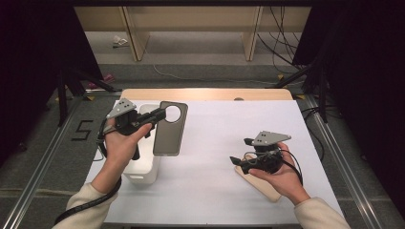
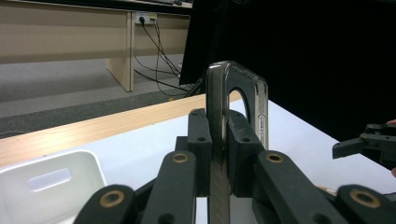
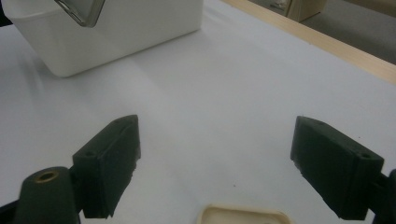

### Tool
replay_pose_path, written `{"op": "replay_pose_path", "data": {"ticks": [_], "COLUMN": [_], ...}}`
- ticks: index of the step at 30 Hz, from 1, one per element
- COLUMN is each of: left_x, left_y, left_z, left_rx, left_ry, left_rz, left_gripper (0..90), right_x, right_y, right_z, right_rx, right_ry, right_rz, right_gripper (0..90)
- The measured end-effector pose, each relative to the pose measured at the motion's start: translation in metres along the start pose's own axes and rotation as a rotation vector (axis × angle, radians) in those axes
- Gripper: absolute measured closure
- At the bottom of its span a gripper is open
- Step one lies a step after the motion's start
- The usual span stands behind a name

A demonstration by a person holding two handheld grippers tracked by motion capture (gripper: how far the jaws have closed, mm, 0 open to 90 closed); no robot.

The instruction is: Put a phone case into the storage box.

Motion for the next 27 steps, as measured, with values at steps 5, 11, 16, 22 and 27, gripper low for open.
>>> {"op": "replay_pose_path", "data": {"ticks": [5, 11, 16, 22, 27], "left_x": [0.003, 0.006, 0.008, 0.010, 0.010], "left_y": [0.004, 0.011, 0.015, 0.023, 0.029], "left_z": [-0.004, -0.007, -0.009, -0.015, -0.020], "left_rx": [0.007, 0.015, 0.015, 0.021, 0.031], "left_ry": [-0.005, -0.007, -0.003, -0.007, -0.016], "left_rz": [0.000, 0.001, -0.002, -0.007, -0.004], "left_gripper": [81.4, 81.3, 81.4, 81.4, 81.4], "right_x": [0.001, 0.002, 0.003, 0.005, 0.007], "right_y": [0.000, -0.001, -0.001, -0.003, -0.006], "right_z": [0.000, 0.001, 0.002, 0.004, 0.005], "right_rx": [-0.003, -0.008, -0.013, -0.022, -0.029], "right_ry": [0.000, -0.003, -0.003, -0.004, -0.007], "right_rz": [0.001, 0.004, 0.007, 0.011, 0.018], "right_gripper": [17.0, 17.0, 17.0, 16.9, 16.9]}}
Point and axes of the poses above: each handheld gripper's, and its own axes: x roughly backward along the jaws, z roughly out of its underside, y roughly to its left, the point moved 9 cm from there along -x, roughly forward along the jaws, and after that the axes turned 13 degrees about x, right-handed, at the moved point
